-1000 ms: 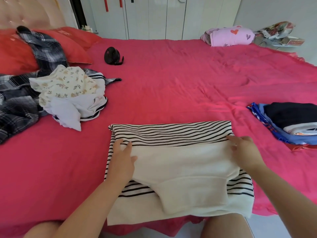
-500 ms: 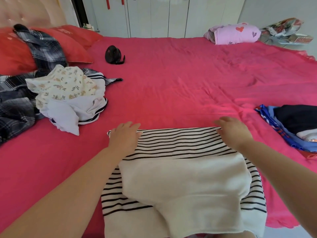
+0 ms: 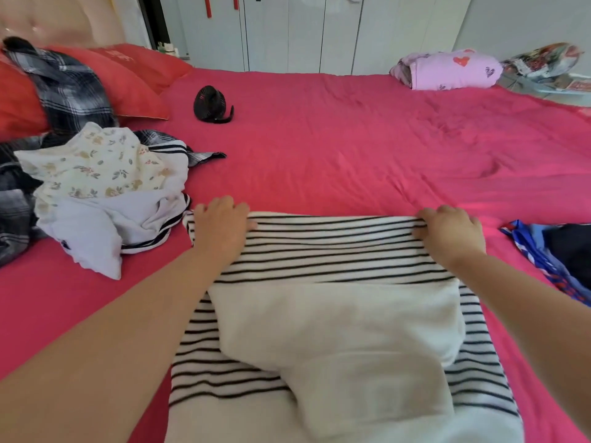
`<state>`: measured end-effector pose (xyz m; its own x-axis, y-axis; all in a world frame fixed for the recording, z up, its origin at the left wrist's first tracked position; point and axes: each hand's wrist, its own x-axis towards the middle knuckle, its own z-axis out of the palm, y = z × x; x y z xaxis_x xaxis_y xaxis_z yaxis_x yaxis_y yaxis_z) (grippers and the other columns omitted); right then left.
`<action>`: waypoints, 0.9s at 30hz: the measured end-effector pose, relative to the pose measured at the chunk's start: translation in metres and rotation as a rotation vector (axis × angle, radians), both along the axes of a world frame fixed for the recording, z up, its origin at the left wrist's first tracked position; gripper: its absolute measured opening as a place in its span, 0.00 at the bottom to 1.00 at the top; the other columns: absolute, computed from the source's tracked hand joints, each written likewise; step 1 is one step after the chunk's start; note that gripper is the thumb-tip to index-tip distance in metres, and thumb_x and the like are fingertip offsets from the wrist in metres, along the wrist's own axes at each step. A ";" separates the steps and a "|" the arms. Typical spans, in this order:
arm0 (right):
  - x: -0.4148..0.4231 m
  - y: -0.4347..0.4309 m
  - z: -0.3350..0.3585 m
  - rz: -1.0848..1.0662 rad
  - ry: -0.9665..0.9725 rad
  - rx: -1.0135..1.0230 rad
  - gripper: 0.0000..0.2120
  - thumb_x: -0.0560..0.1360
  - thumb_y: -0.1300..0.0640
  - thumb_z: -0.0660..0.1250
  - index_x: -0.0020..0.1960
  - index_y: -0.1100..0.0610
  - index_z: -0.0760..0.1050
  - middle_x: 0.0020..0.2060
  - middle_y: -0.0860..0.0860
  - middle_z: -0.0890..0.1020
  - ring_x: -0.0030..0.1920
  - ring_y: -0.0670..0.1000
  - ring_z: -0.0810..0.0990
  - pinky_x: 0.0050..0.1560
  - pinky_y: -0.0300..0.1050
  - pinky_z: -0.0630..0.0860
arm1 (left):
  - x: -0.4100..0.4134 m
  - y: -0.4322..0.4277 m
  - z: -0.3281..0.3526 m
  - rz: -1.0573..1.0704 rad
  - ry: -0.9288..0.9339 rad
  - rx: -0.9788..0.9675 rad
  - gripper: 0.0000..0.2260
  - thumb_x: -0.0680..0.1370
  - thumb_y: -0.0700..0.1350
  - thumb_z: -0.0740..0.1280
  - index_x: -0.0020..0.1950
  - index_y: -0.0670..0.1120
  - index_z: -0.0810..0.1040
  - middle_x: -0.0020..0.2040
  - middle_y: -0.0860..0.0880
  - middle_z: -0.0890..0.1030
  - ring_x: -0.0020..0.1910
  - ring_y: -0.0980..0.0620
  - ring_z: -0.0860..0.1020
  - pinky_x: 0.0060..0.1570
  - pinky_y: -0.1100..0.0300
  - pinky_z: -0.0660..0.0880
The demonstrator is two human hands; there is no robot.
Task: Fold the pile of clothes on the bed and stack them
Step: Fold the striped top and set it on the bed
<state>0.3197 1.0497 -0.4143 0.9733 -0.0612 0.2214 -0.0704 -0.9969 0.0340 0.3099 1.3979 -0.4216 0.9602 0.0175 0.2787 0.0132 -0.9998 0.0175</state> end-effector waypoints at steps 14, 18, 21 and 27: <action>-0.115 0.010 -0.056 0.070 0.156 0.470 0.27 0.73 0.54 0.69 0.70 0.53 0.66 0.72 0.59 0.61 0.67 0.59 0.68 0.68 0.48 0.61 | -0.117 -0.027 -0.061 0.086 0.181 -0.389 0.29 0.75 0.60 0.62 0.74 0.53 0.61 0.75 0.42 0.53 0.73 0.43 0.53 0.71 0.52 0.52; -0.133 0.010 -0.046 0.081 0.168 0.484 0.24 0.74 0.62 0.66 0.69 0.55 0.68 0.71 0.59 0.61 0.51 0.56 0.76 0.59 0.41 0.66 | -0.128 -0.035 -0.058 0.034 0.209 -0.433 0.22 0.79 0.48 0.61 0.73 0.48 0.64 0.76 0.41 0.50 0.74 0.43 0.54 0.70 0.57 0.52; -0.135 0.008 -0.033 0.031 0.111 0.483 0.20 0.73 0.69 0.62 0.65 0.61 0.73 0.68 0.60 0.68 0.63 0.57 0.72 0.60 0.39 0.62 | -0.125 -0.034 -0.044 -0.040 0.166 -0.326 0.16 0.77 0.36 0.58 0.64 0.42 0.72 0.75 0.42 0.54 0.69 0.44 0.62 0.65 0.60 0.58; -0.155 0.007 -0.022 0.003 0.265 0.327 0.15 0.74 0.65 0.62 0.58 0.58 0.79 0.58 0.56 0.78 0.59 0.57 0.75 0.58 0.43 0.69 | -0.137 -0.011 -0.034 -0.042 0.278 -0.081 0.19 0.79 0.41 0.57 0.70 0.49 0.68 0.75 0.49 0.56 0.70 0.47 0.59 0.65 0.60 0.56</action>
